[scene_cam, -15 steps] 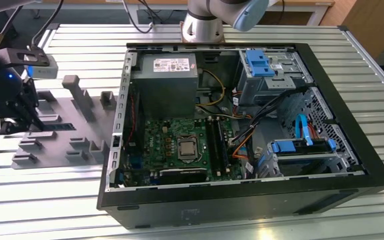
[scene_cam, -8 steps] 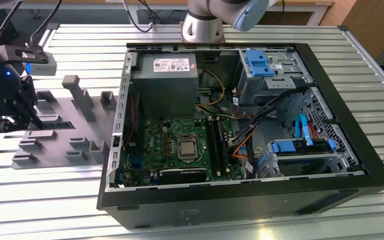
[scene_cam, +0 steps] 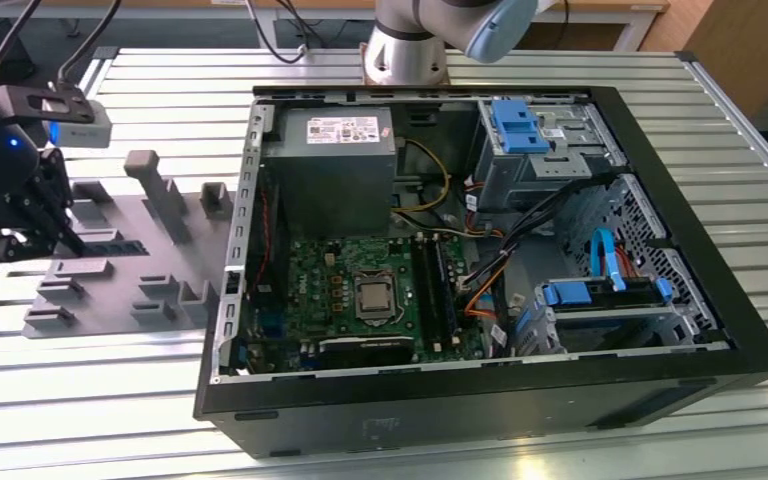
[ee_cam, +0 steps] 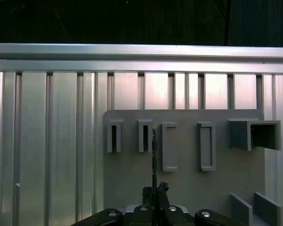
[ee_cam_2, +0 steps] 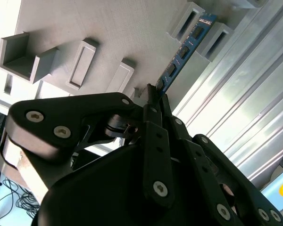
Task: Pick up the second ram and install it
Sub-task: 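Pick up the second ram and move it above second insertion slot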
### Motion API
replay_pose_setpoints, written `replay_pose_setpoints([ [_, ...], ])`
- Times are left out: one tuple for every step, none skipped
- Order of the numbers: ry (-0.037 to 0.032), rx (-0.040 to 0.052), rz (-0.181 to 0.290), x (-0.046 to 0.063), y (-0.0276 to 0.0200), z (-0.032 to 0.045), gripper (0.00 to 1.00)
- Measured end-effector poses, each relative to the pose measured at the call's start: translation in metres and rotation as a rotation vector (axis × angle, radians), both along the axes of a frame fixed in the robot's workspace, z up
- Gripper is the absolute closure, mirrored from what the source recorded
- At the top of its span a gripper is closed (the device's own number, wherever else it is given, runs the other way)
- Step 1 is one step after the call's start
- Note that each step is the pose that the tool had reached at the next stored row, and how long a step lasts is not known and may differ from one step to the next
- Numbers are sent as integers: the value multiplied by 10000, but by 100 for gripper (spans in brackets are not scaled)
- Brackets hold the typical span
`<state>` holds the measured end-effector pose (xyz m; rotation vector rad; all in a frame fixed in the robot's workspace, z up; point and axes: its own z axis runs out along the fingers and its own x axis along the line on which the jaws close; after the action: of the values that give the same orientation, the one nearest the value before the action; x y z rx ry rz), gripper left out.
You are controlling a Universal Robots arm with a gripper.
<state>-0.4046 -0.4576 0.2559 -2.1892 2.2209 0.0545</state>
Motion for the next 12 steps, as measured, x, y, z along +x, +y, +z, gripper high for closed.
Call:
replay_pose_setpoints([
  [1,0,0,0,0,3,86],
  [0,0,0,0,1,5,86],
  [1,-1,0,0,2,7,86],
  [0,-1,0,0,2,7,86],
  [1,-2,0,0,2,8,86],
  [2,-2,0,0,2,8,86],
  [2,-2,0,0,2,8,86],
  [2,-2,0,0,2,8,86],
  [1,-2,0,0,2,8,86],
  [1,-2,0,0,2,8,86],
  [2,-2,0,0,2,8,86],
  [1,-2,0,0,2,8,86],
])
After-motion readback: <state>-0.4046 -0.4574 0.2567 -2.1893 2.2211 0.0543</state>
